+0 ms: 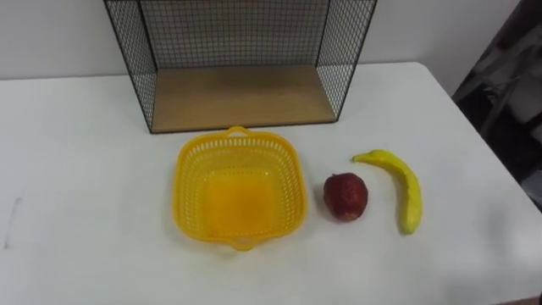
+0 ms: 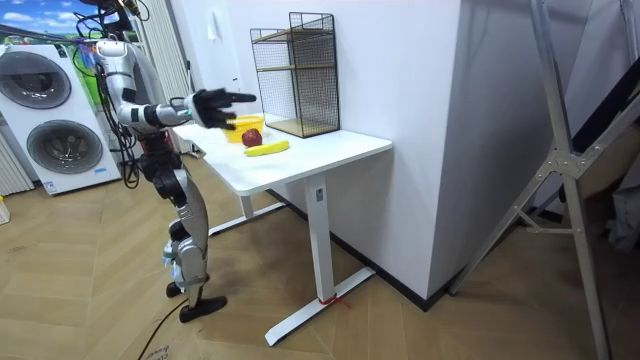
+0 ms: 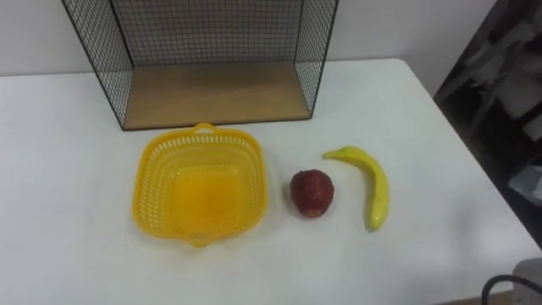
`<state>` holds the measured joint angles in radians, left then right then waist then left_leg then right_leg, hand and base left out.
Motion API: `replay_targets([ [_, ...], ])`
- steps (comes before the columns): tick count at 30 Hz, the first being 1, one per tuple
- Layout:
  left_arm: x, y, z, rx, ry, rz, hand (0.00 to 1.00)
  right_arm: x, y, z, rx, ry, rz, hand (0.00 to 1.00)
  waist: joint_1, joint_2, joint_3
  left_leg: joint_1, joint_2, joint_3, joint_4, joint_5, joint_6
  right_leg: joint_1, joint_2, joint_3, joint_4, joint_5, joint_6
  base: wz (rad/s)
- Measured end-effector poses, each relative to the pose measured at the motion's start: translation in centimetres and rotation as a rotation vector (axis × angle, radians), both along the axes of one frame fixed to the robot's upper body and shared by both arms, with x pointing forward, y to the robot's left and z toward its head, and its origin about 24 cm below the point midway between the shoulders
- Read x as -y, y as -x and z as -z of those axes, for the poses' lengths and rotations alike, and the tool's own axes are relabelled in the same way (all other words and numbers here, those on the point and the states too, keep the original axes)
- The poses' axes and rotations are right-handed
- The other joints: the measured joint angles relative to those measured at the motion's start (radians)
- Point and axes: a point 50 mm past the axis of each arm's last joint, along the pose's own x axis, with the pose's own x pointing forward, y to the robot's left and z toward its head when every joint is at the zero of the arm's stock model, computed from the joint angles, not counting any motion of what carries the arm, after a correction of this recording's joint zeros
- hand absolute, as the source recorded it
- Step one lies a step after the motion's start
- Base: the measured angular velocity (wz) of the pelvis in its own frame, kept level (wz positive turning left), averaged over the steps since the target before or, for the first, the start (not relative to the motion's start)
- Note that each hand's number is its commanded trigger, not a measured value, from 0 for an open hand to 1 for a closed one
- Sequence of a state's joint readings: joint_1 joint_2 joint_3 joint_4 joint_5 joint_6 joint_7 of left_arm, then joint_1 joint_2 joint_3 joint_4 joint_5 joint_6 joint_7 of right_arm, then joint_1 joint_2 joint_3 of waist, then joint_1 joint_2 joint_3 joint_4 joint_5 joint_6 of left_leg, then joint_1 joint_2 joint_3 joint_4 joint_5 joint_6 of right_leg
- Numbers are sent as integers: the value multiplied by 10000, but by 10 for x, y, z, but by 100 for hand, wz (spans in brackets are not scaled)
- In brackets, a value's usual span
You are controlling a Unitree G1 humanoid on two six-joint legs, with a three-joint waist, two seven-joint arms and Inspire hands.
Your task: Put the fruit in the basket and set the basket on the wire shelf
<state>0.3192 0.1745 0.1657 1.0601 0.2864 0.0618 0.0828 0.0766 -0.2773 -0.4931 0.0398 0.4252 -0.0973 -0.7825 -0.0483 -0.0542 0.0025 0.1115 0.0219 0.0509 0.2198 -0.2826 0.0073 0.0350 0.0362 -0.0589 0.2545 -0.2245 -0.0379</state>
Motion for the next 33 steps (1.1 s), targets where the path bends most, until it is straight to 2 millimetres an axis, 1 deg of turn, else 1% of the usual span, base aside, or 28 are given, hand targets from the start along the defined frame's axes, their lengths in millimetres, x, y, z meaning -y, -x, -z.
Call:
replay_targets([
  [3,4,-2,1,-35,187,294,0,-15,-14,-2,49,204,-1299,0,156,78,-9,-30,7,26,-2,8,14,8,10,-25,-119,96,6,-3],
  [6,5,-11,1,161,343,651,0,-29,-26,-3,-90,537,-2757,0,264,127,-1,-115,12,39,-1,28,45,-31,-1,-93,-174,151,11,3],
  [10,6,-13,0,216,535,808,0,-52,-41,1,-384,850,-4792,0,431,125,-4,-83,17,-7,-2,31,45,14,1,-125,-165,155,6,1],
  [11,7,-13,1,204,549,846,0,-56,-43,2,-470,910,-5040,0,448,124,-4,-66,18,-10,-2,31,45,31,1,-126,-165,156,5,3],
  [13,8,-14,1,159,600,989,0,-69,-49,6,-826,1252,-6033,0,500,114,45,53,18,-81,-16,31,45,182,-9,-200,-184,156,5,9],
  [16,9,-18,1,193,767,1189,0,-83,-55,11,-1143,1454,-7252,0,569,49,49,49,19,-133,-2,32,43,205,-16,-251,-184,161,-3,7],
  [18,9,-17,2,144,811,1183,0,-90,-57,17,-1399,1482,-7893,0,582,-26,33,67,21,-150,5,34,40,237,-20,-264,-185,162,-5,4],
  [19,9,-16,2,99,823,1175,0,-93,-58,22,-1577,1417,-8209,0,593,-65,37,95,23,-150,11,34,39,271,-19,-258,-191,164,-8,0],
  [20,10,-16,2,78,838,1193,0,-95,-58,24,-1664,1388,-8347,0,598,-75,53,116,23,-149,12,34,39,300,-20,-260,-203,164,-9,0],
  [22,11,-16,2,26,909,1356,0,-100,-59,31,-2007,1358,-8882,0,597,-103,42,139,23,-128,19,34,39,327,-19,-249,-221,183,-7,0],
  [24,12,-16,3,18,982,1374,0,-103,-59,33,-2202,1568,-9206,0,595,-89,41,134,25,-119,25,34,40,331,-16,-250,-248,217,-6,0],
  [27,13,-16,3,-73,1022,1455,0,-111,-61,35,-2489,1883,-9809,0,562,-45,5,139,30,-117,25,40,48,369,-13,-260,-319,269,-4,0],
  [29,14,-15,4,-198,1085,1561,0,-116,-61,38,-2659,1954,-10210,0,557,-38,0,168,29,-117,25,41,50,397,-13,-257,-320,277,-1,0],
  [33,16,-14,5,-283,1160,1674,0,-120,-60,49,-3348,1985,-10798,0,585,-44,-8,222,26,-122,33,42,51,465,-17,-259,-347,284,5,0],
])
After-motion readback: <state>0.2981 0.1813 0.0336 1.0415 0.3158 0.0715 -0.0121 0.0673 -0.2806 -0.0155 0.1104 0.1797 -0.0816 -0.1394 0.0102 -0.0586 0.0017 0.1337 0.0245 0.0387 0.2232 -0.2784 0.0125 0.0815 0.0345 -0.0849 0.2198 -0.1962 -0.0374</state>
